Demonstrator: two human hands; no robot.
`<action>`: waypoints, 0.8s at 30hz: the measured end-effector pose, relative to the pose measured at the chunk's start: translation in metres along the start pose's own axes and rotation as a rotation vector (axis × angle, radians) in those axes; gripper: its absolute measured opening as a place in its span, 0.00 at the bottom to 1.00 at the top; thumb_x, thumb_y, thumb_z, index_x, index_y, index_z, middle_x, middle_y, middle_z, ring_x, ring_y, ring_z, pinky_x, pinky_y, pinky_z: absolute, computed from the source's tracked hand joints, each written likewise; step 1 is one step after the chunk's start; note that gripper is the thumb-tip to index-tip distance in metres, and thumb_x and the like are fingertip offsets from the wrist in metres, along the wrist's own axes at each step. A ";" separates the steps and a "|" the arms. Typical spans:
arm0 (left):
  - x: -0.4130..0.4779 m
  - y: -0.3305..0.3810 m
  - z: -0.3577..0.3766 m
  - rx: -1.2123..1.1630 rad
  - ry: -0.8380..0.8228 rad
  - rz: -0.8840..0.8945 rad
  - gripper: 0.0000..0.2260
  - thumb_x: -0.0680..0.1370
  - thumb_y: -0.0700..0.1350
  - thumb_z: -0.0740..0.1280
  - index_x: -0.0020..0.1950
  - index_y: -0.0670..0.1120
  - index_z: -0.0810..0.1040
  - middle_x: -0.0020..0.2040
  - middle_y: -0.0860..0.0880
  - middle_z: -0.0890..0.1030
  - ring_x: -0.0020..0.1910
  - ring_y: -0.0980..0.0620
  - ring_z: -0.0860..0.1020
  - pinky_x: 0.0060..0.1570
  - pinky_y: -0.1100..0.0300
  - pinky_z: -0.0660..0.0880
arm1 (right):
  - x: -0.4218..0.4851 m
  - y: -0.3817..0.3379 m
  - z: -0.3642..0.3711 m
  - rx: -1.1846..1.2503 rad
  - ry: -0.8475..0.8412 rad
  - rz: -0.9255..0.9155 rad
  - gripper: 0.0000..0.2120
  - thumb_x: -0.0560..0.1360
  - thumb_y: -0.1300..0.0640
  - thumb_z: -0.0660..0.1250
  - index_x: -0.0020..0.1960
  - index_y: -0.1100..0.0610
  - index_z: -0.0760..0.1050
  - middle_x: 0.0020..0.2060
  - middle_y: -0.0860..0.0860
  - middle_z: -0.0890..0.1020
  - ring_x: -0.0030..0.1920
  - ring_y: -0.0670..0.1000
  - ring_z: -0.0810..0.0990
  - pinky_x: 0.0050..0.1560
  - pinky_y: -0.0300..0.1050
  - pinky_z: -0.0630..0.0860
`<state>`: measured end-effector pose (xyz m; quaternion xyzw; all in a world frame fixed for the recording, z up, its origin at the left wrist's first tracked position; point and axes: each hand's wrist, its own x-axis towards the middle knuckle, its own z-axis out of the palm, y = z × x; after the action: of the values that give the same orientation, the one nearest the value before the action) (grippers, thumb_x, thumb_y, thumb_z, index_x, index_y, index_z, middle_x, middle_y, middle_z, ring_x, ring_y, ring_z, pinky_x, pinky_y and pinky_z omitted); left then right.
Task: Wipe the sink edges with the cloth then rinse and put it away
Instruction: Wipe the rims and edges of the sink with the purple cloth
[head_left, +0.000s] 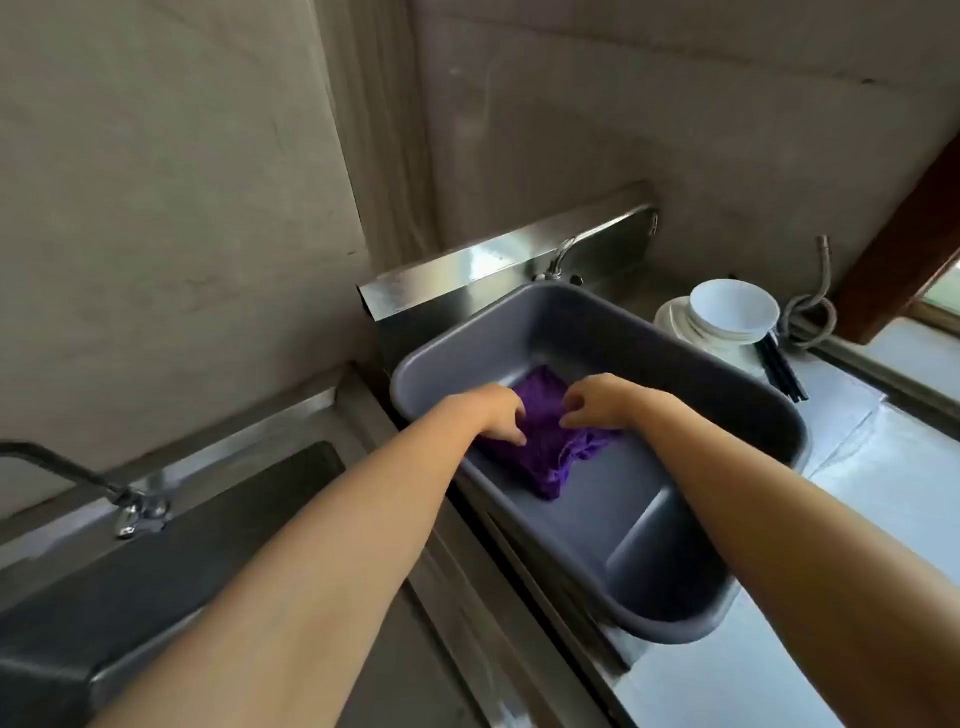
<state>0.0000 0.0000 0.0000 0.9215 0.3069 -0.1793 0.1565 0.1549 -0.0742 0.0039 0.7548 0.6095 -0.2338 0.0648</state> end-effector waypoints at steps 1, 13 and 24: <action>0.003 0.001 0.004 -0.001 -0.049 -0.025 0.28 0.76 0.53 0.67 0.73 0.47 0.65 0.71 0.45 0.69 0.69 0.45 0.68 0.65 0.55 0.66 | 0.006 0.002 0.008 0.006 0.008 0.016 0.20 0.73 0.46 0.66 0.60 0.57 0.75 0.57 0.55 0.79 0.57 0.57 0.76 0.58 0.48 0.72; 0.039 -0.004 0.015 0.047 -0.183 -0.140 0.35 0.75 0.51 0.68 0.77 0.49 0.54 0.73 0.45 0.59 0.69 0.42 0.66 0.65 0.47 0.69 | 0.037 0.000 0.054 0.148 0.193 0.159 0.22 0.72 0.53 0.69 0.63 0.57 0.70 0.61 0.58 0.73 0.61 0.59 0.72 0.57 0.52 0.74; 0.007 0.003 -0.009 -0.188 0.166 -0.024 0.25 0.72 0.44 0.70 0.68 0.49 0.67 0.65 0.44 0.66 0.64 0.42 0.68 0.62 0.51 0.68 | -0.005 -0.006 -0.009 0.431 0.164 -0.108 0.13 0.72 0.62 0.68 0.56 0.58 0.76 0.51 0.56 0.80 0.47 0.53 0.76 0.49 0.45 0.73</action>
<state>0.0093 0.0046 0.0060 0.9108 0.3451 -0.0747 0.2140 0.1514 -0.0735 0.0153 0.7339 0.5882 -0.2995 -0.1603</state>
